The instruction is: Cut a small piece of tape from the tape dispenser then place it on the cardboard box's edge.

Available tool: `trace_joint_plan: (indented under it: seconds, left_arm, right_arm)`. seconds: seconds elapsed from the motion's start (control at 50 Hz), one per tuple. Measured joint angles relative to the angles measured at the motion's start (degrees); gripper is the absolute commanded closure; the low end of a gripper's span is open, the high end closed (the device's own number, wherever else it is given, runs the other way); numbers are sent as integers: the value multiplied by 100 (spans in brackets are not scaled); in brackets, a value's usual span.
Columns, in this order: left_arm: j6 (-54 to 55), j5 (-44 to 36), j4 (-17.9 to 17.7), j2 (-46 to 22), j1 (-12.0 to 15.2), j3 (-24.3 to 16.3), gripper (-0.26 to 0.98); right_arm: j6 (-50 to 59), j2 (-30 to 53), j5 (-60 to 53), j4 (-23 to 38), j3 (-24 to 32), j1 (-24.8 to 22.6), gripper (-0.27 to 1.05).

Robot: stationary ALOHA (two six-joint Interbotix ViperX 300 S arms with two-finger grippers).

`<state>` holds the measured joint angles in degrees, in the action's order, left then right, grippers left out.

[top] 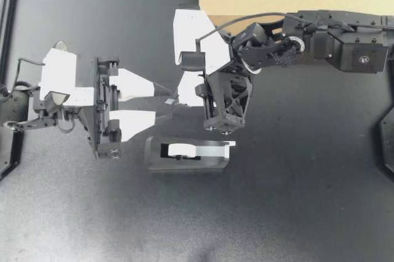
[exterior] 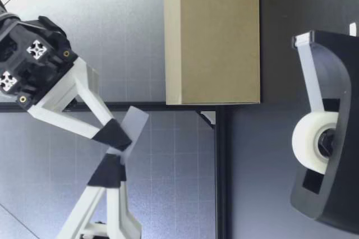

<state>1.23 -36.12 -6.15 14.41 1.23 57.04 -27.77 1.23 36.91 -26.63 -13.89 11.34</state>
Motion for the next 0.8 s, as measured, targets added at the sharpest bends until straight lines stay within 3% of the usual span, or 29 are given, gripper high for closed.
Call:
trace_joint_plan:
  seconds: [0.14, 0.24, 0.64, 0.8]
  left_arm:
    - [-9, -9, 0, -70, 0, -9, 75]
    - [0, -18, 0, -149, 0, -9, 82]
    - [-9, -26, 0, -123, 9, -9, 83]
    - [-9, -18, 0, -132, 0, 0, 83]
  right_arm:
    - [0, 0, 18, 9, 0, 0, 88]
    - [0, 0, 18, 9, 0, 0, 88]
    - [62, 9, 53, -18, 0, -9, 85]
    - [255, 44, 53, -18, 0, -9, 77]
